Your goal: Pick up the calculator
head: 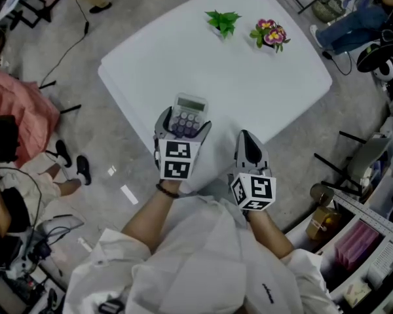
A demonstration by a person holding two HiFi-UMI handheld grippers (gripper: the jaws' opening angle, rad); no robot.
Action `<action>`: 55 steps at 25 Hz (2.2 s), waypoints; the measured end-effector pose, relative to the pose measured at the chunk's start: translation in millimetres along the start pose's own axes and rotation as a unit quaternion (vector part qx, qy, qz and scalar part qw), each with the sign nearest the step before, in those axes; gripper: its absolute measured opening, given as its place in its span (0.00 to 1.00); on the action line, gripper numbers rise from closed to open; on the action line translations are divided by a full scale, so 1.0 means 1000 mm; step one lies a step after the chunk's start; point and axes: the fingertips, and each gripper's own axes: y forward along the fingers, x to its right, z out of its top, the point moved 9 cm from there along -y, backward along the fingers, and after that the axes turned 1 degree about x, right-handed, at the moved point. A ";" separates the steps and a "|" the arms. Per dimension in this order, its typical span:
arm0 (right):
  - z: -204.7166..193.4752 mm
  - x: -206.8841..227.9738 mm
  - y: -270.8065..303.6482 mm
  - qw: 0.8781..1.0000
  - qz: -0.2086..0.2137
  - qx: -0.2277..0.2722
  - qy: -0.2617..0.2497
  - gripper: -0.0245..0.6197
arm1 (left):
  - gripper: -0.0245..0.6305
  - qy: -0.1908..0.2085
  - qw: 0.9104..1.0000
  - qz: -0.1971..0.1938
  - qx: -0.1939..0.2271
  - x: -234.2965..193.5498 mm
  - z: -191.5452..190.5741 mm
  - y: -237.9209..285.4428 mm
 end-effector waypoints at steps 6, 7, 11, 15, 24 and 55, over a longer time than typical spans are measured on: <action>0.033 0.001 -0.007 0.999 -0.008 0.037 -0.009 0.06 | 0.79 0.008 0.999 -0.007 0.051 -0.005 0.037 -0.034; 0.038 0.002 -0.009 0.999 -0.011 0.043 -0.010 0.06 | 0.79 0.010 0.998 -0.008 0.060 -0.005 0.043 -0.040; 0.060 0.005 -0.015 0.997 -0.022 0.069 -0.015 0.06 | 0.79 0.020 0.995 -0.015 0.096 -0.005 0.067 -0.062; 0.080 0.007 -0.028 0.994 -0.035 0.100 -0.022 0.06 | 0.79 0.029 0.990 -0.021 0.134 -0.002 0.086 -0.088; 0.121 0.005 -0.056 0.986 -0.044 0.156 -0.039 0.06 | 0.79 0.044 0.972 -0.021 0.231 -0.003 0.128 -0.145; 0.176 0.010 -0.101 0.966 -0.054 0.238 -0.079 0.06 | 0.79 0.054 0.943 0.004 0.329 -0.022 0.150 -0.199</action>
